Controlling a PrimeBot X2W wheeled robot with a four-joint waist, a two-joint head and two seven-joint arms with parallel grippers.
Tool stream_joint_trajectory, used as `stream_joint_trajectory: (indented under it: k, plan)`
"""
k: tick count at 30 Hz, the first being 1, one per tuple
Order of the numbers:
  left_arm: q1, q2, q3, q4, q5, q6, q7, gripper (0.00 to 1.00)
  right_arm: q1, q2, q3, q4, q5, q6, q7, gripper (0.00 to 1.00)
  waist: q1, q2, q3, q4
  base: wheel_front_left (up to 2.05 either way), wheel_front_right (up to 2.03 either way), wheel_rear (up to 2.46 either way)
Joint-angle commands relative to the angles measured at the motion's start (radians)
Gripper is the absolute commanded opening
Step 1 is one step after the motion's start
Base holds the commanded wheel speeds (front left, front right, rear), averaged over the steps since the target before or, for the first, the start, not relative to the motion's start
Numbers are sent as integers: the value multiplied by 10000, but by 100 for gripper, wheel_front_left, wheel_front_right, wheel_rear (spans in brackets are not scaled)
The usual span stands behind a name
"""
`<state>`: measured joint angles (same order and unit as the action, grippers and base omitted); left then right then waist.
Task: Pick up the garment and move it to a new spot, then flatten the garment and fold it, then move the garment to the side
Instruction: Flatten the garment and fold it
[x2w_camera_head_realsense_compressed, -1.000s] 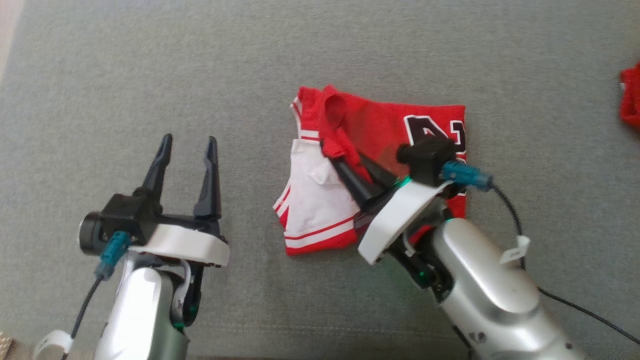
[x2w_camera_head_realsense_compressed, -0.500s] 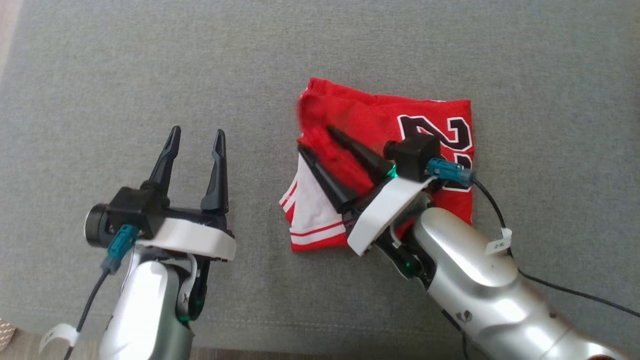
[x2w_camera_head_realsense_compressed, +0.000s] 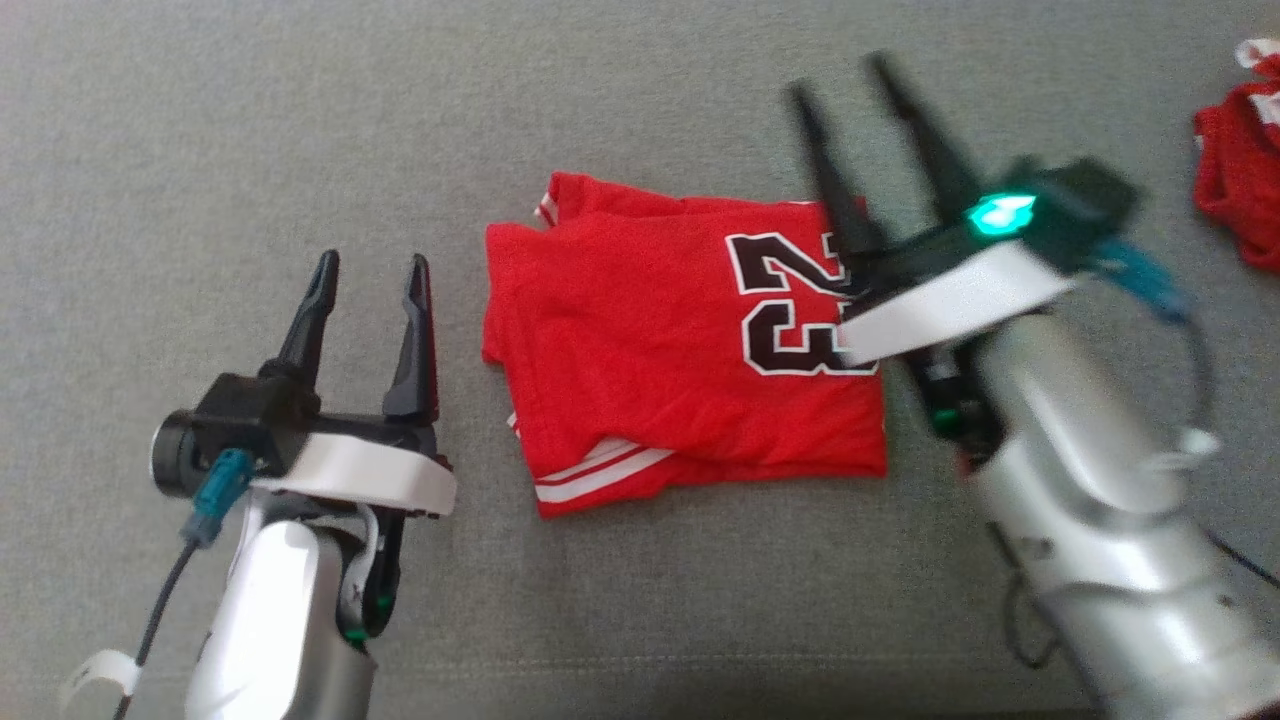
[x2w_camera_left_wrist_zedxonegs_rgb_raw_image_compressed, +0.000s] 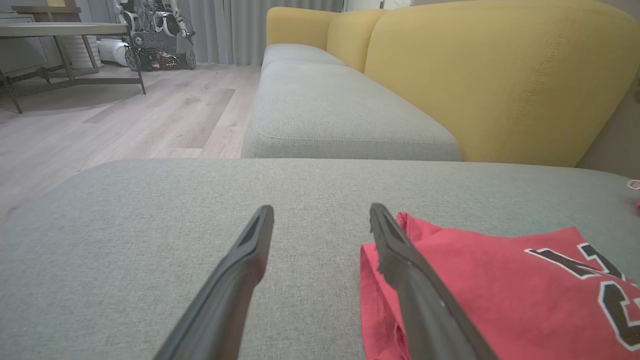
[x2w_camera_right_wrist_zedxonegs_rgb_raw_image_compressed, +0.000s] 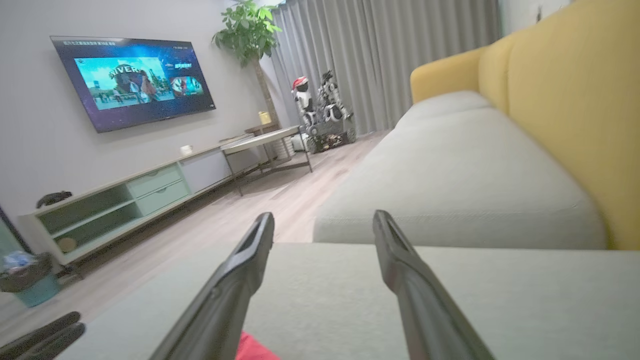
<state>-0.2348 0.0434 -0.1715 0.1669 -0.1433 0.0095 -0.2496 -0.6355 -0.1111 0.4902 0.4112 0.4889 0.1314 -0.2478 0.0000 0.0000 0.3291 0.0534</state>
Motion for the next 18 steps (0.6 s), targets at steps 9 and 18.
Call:
stream_joint_trajectory:
  k: [9,18]
  plan:
    - [0,249,909,-285,61,48,-122,100,2422,-775,-3194,-2221,-2285,-7,93,100,0,0,-456,-385,0,0,0]
    - [765,493,1235,-114,50,81,-122,100,4591,-476,-4281,-3974,-3072,-7,930,100,0,0,-1263,-529,0,0,0]
